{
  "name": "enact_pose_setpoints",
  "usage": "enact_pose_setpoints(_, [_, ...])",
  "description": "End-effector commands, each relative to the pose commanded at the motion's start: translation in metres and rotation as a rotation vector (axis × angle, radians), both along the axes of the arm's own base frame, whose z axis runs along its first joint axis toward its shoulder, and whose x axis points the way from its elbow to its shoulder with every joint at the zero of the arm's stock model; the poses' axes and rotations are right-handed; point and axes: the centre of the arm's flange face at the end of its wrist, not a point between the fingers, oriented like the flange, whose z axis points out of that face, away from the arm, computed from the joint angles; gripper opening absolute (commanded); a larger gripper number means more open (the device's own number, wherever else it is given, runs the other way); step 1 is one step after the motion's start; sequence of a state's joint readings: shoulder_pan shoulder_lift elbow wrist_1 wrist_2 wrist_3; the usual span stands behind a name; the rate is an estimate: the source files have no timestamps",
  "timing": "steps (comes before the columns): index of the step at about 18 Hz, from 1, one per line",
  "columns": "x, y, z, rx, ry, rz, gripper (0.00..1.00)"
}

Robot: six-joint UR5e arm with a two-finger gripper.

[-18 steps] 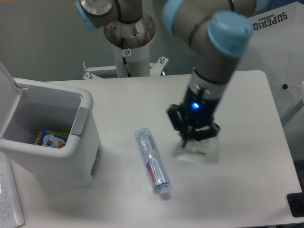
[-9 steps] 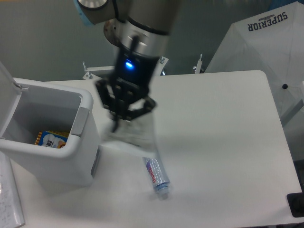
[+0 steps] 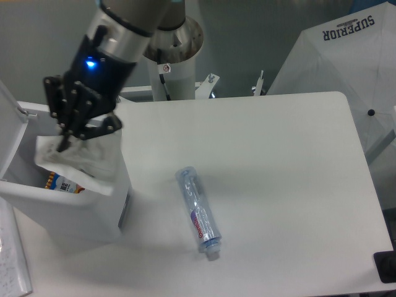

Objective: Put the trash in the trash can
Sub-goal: 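Lower the bag into the bin and open the gripper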

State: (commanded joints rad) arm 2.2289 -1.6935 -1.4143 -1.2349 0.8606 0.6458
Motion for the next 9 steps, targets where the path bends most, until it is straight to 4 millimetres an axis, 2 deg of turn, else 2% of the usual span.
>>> enact_pose_setpoints(6, [0.031, 0.007, -0.013, -0.027, -0.019, -0.041, 0.00])
enact_pose_setpoints(9, [0.031, 0.008, -0.019, -0.035, -0.025, -0.042, 0.18])
